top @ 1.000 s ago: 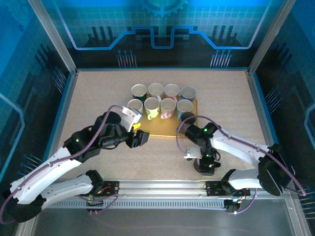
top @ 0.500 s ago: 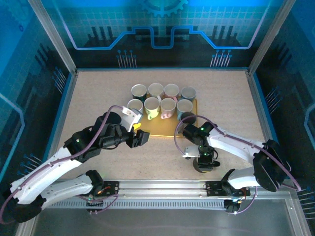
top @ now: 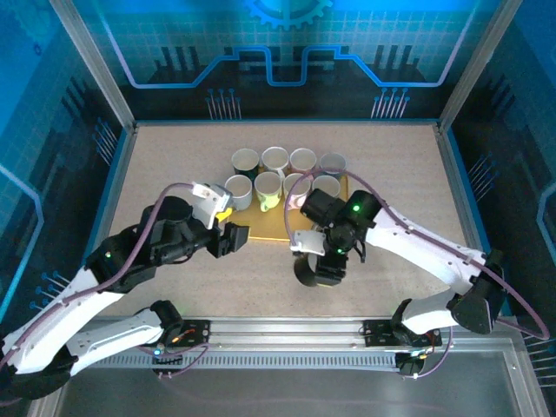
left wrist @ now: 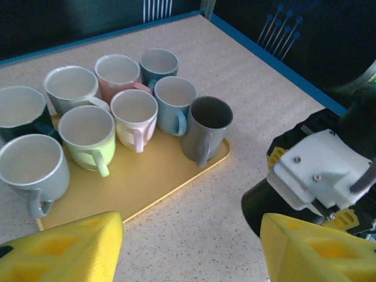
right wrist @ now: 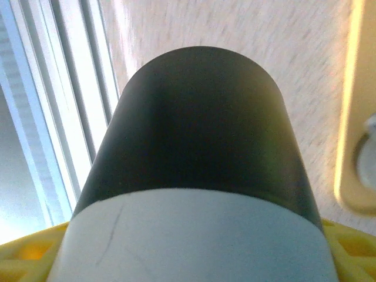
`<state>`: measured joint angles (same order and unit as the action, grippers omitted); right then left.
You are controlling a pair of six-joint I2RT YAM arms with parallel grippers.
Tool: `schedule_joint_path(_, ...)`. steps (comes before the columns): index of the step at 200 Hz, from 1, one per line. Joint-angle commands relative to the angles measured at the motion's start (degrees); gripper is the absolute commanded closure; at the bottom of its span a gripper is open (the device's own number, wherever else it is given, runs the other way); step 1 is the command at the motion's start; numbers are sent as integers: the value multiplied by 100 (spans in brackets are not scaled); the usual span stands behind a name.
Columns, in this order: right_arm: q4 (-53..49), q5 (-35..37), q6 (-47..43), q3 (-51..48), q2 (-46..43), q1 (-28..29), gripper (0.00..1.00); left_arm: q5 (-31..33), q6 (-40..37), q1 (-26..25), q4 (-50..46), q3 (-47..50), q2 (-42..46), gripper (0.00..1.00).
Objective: Turn the mug right side up
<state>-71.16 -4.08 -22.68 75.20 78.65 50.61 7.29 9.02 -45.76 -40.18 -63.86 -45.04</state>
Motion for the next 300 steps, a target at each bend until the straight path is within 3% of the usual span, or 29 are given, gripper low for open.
schedule_joint_path(1, 1501, -942, 1380, 222, -506, -254, 100, 248, -6, 131, -470, -201, 94, 36)
schedule_joint_path(35, 4256, -2022, 3843, -694, -1429, -1261, 100, 31, 286, 425, -509, 30, 85, 33)
schedule_joint_path(54, 5199, -2521, 4785, -1046, -1699, -1682, 100, -423, 593, 646, -384, 158, -10, 33)
schedule_joint_path(83, 6160, -3456, 5911, -1375, -1877, -2277, 100, -1911, 1282, 817, 443, 448, -126, 25)
schedule_joint_path(103, 7656, -4027, 7049, -1936, -2091, -2670, 100, -2776, 1905, 824, 1467, 772, -175, 15)
schedule_joint_path(120, 8701, -4148, 7739, -2289, -2215, -2817, 100, -3401, 2389, 826, 2249, 929, -386, 12)
schedule_joint_path(218, 12079, -4421, 9993, -3406, -2241, -3032, 100, -4194, 3521, 895, 4588, 1316, -1105, 20)
schedule_joint_path(271, 12678, -4502, 10258, -3711, -2204, -2979, 100, -4377, 3661, 903, 4931, 1200, -1403, 36)
schedule_joint_path(300, 12579, -4648, 10129, -3806, -2214, -2870, 100, -4534, 3640, 902, 4997, 1199, -1592, 52)
